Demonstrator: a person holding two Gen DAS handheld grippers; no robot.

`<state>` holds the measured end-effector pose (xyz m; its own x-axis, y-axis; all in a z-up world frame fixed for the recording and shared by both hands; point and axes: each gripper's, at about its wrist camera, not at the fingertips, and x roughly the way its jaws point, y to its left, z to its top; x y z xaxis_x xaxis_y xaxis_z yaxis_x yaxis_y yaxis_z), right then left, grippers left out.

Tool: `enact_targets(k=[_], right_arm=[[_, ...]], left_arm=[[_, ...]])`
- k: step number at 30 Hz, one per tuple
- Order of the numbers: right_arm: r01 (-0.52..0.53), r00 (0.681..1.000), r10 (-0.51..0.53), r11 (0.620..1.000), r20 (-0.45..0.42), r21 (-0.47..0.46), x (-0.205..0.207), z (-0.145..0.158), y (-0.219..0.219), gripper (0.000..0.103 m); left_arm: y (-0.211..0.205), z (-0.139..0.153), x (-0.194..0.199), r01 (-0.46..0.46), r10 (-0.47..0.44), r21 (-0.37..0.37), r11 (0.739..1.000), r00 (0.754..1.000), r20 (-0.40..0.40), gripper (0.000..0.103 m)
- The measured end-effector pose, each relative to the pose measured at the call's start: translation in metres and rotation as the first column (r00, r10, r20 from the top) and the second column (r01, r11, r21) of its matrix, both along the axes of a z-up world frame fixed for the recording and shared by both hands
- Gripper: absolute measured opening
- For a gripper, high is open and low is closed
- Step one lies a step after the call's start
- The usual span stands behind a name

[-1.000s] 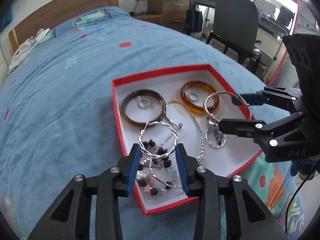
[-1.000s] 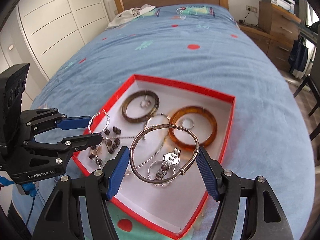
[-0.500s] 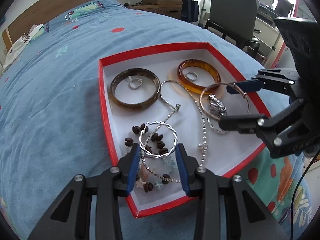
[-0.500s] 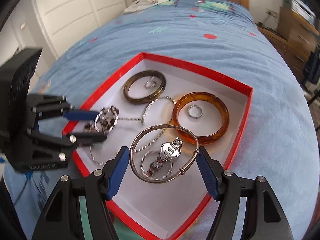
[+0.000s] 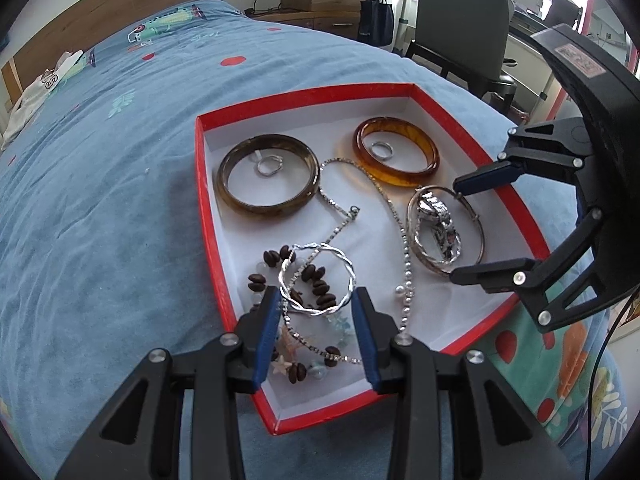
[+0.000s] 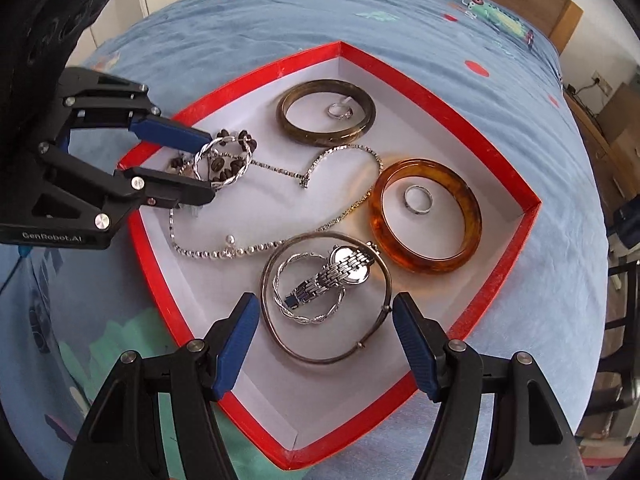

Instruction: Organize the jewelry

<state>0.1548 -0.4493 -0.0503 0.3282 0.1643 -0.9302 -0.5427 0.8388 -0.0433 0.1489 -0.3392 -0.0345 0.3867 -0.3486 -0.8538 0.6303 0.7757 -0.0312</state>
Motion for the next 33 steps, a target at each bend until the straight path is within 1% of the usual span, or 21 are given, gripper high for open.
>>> enact_targets(k=[9,14,20,22,28,33], right_arm=[[0.006,1.0,-0.006,1.0,0.002,0.016,-0.005,0.007,0.0,0.07],[0.028,0.999,-0.028,0.999,0.024,0.027,-0.011,0.018,-0.003,0.07],[0.07,0.996,-0.072,0.996,0.045,0.049,-0.016,0.033,-0.013,0.07],[0.087,0.994,-0.089,0.995,0.054,0.05,-0.018,0.037,-0.015,0.07],[0.157,0.984,-0.164,0.982,0.065,0.103,-0.023,0.046,-0.028,0.07],[0.222,0.97,-0.233,0.964,0.067,0.147,-0.028,0.052,-0.038,0.07]], left_arm=[[0.0,-0.002,0.003,0.0,0.0,0.014,1.0,1.0,-0.006,0.035],[-0.004,-0.003,0.003,0.012,-0.012,0.047,0.999,1.0,-0.003,0.035],[-0.009,-0.001,0.002,0.019,-0.018,0.059,0.998,1.0,-0.022,0.042],[-0.009,0.001,0.0,0.016,-0.015,0.063,0.998,1.0,-0.027,0.042],[-0.004,0.017,-0.007,-0.023,0.023,0.043,0.999,1.0,-0.002,0.043],[0.001,0.038,-0.014,-0.074,0.073,0.022,0.997,0.996,0.042,0.044]])
